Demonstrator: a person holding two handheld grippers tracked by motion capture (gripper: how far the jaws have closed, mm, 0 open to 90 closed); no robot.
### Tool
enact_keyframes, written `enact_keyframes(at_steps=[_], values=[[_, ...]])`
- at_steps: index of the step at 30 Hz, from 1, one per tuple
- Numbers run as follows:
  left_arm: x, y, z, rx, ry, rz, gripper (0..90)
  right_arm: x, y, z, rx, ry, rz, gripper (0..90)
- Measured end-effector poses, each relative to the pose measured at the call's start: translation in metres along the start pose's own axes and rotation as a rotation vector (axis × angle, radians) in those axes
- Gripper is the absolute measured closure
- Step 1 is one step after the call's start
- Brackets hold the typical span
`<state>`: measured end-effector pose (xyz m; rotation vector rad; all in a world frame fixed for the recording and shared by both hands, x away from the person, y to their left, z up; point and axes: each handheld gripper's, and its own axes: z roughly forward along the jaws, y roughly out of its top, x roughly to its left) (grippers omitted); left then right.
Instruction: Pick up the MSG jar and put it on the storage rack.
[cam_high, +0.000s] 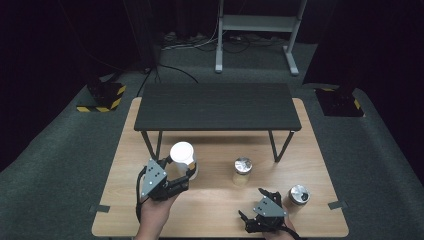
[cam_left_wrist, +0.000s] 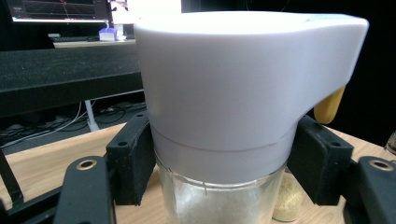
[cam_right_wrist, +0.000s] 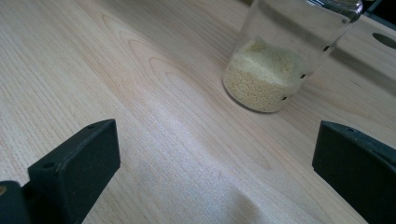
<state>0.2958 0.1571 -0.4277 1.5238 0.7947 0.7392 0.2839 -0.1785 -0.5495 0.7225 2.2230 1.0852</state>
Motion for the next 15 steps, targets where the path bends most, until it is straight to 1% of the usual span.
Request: enact_keyframes(at_steps=[10,15], values=[[0.001,0.016,0.001,-0.009,0.009,0.013,30.7,0.0,0.0,0.0,0.0,0.002,0.001,0.0],[0.002,0.022,0.002,-0.017,0.012,0.013,30.7,0.0,0.0,0.0,-0.002,0.002,0.004,0.0]])
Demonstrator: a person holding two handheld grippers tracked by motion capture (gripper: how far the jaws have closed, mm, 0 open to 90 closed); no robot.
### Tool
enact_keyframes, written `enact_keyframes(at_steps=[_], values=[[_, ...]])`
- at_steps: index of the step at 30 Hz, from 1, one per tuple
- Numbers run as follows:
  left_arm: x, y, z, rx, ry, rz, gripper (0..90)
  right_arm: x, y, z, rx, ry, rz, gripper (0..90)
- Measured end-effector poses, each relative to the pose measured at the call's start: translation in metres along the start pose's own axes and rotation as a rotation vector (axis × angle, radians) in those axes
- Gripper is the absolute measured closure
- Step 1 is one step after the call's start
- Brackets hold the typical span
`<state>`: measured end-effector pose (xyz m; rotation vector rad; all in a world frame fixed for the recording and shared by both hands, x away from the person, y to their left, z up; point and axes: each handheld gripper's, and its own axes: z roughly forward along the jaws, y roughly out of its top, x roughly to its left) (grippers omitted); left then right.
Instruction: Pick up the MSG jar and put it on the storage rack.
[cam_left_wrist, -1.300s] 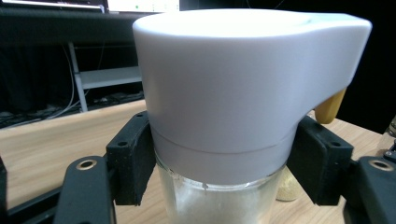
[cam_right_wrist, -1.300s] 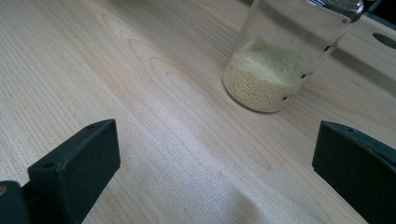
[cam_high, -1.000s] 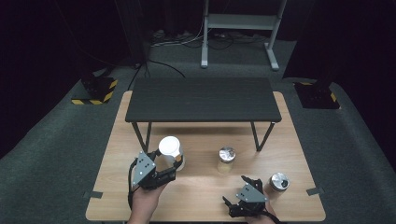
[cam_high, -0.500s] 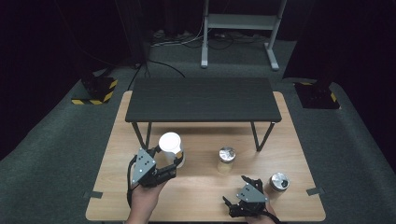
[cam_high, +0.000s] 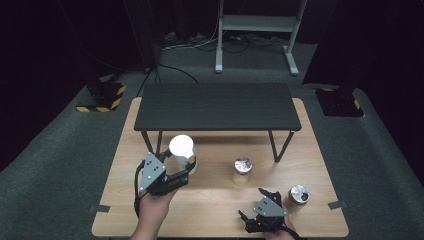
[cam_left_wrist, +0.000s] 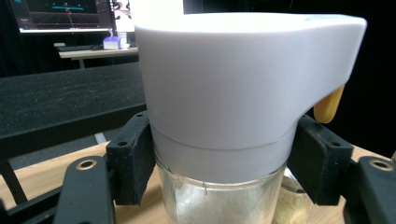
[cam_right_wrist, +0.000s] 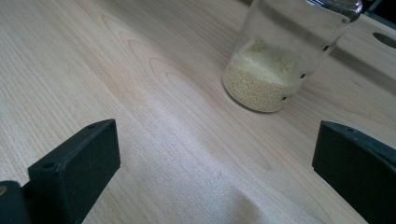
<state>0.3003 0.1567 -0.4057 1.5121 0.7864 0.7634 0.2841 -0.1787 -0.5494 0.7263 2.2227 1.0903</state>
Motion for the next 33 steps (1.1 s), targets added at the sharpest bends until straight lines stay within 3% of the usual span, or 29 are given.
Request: enact_keyframes(at_steps=[33], values=[[0.013,0.049,0.003,-0.05,0.034,0.051,30.7,-0.001,0.0,0.0,0.001,0.0,0.008,0.0]])
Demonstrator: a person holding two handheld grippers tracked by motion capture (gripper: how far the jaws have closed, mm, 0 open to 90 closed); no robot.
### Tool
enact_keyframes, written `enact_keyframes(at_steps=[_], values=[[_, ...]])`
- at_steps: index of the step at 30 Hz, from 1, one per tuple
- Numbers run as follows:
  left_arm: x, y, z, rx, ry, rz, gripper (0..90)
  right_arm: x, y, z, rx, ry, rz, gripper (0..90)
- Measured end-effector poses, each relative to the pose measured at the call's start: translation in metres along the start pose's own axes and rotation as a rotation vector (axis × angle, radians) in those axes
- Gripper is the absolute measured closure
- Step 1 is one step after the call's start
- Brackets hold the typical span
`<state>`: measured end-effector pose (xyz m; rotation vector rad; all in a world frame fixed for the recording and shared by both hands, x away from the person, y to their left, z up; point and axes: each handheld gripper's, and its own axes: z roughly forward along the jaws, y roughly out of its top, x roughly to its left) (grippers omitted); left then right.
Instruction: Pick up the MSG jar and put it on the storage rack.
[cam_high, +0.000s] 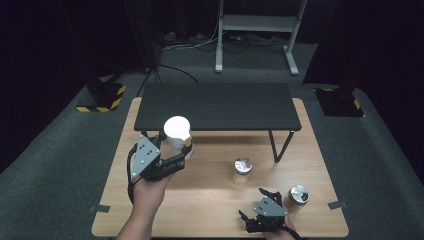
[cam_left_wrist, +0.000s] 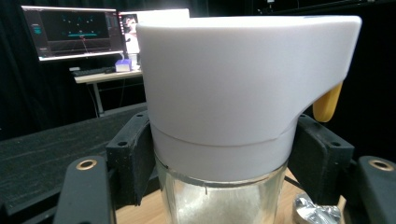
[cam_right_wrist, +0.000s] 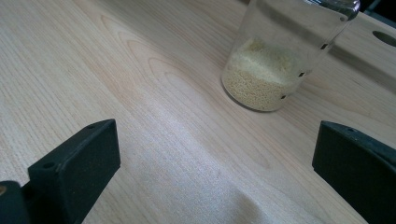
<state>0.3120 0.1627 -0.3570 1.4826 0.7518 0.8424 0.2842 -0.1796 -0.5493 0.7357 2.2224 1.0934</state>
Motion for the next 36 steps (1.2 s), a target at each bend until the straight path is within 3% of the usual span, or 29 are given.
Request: enact_keyframes(at_steps=[36], values=[[0.02,0.022,0.028,-0.034,0.035,-0.017,30.7,-0.001,0.0,0.0,-0.004,0.001,0.006,0.0]])
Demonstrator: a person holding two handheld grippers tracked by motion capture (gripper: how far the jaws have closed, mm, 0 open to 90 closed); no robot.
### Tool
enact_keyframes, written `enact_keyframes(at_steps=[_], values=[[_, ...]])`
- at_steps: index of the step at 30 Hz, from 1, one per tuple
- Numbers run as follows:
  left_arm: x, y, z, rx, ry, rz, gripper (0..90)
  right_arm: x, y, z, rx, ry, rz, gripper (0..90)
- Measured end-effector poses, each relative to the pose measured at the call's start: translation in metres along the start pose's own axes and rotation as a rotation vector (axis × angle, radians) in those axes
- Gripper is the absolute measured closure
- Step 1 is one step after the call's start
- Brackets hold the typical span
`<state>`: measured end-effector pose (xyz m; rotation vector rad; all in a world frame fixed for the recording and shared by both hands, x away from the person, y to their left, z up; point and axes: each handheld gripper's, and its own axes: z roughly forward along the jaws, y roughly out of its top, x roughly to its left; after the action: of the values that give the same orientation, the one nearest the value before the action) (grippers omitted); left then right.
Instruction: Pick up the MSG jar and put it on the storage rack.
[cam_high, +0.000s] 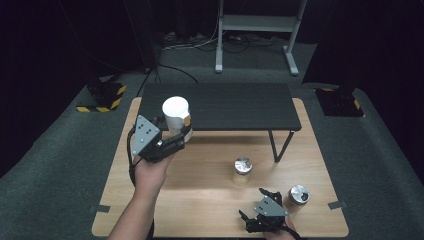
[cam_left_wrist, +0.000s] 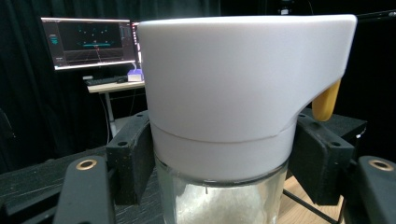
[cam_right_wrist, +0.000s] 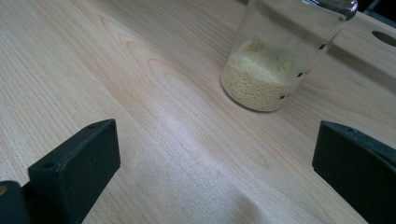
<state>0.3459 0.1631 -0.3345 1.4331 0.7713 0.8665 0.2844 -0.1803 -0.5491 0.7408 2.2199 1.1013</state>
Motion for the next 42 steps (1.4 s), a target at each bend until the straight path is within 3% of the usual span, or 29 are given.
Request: enact_keyframes(at_steps=[42], values=[[0.013,0.003,0.053,-0.013,0.045,-0.013,30.7,-0.001,0.0,0.0,-0.004,0.005,0.004,0.0]])
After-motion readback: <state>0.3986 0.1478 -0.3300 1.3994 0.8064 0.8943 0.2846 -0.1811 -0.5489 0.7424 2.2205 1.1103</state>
